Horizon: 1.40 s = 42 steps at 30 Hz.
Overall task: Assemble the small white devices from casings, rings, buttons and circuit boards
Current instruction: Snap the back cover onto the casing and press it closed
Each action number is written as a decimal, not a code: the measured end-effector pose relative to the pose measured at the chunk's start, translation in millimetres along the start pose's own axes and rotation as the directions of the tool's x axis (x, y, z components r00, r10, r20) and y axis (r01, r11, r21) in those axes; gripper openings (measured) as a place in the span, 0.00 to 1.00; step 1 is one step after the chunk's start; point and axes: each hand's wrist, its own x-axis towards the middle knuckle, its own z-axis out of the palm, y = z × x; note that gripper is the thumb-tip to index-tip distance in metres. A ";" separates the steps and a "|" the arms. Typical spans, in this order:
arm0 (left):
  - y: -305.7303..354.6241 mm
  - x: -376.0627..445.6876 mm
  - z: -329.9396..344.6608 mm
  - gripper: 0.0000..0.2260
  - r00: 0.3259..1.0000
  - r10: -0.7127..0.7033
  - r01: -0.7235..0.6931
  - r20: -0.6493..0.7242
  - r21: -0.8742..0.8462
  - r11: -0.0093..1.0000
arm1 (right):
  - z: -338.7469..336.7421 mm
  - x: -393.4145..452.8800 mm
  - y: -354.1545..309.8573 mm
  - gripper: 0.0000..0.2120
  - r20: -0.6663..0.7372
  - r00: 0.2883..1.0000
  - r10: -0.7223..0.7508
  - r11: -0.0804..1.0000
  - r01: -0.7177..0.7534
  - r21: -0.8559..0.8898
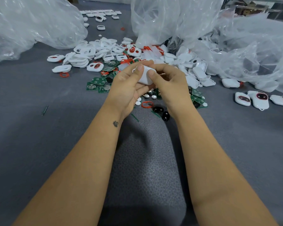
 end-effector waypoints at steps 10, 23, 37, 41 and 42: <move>-0.6 -0.8 2.6 0.10 1.000 0.031 -0.031 -0.004 0.034 0.999 | -0.9 0.6 2.0 0.05 -0.021 1.000 -0.005 0.986 0.008 0.168; -4.6 1.4 -0.9 0.04 0.986 0.097 -0.057 -0.133 0.282 0.958 | -6.1 2.4 5.7 0.06 0.040 0.998 0.043 0.990 -0.048 0.130; -4.0 1.0 3.1 0.10 0.989 -0.016 0.037 -0.147 0.142 0.989 | -8.1 8.1 4.1 0.19 -0.055 0.993 0.103 0.943 -0.079 0.323; -5.1 1.0 3.8 0.09 0.993 -0.004 0.024 -0.118 0.171 0.985 | -5.7 5.7 2.4 0.13 0.012 0.992 0.123 0.948 -0.121 0.294; -5.3 1.1 4.2 0.09 0.992 -0.007 0.029 -0.123 0.180 0.983 | -4.3 4.7 2.7 0.11 -0.004 0.994 0.106 0.967 -0.102 0.233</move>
